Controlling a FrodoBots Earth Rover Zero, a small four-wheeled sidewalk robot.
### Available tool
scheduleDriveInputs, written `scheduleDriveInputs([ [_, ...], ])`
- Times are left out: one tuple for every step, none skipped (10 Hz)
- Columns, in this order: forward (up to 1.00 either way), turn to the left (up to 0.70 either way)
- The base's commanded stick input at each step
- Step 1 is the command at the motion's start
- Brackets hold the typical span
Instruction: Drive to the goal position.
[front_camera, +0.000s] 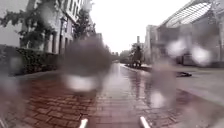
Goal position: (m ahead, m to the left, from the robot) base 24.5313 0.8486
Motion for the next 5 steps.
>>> scheduleDriveInputs([
  [0.7, 0.0],
  [0.7, 0.0],
  [0.7, 0.0],
  [0.7, 0.0],
  [0.7, 0.0],
])
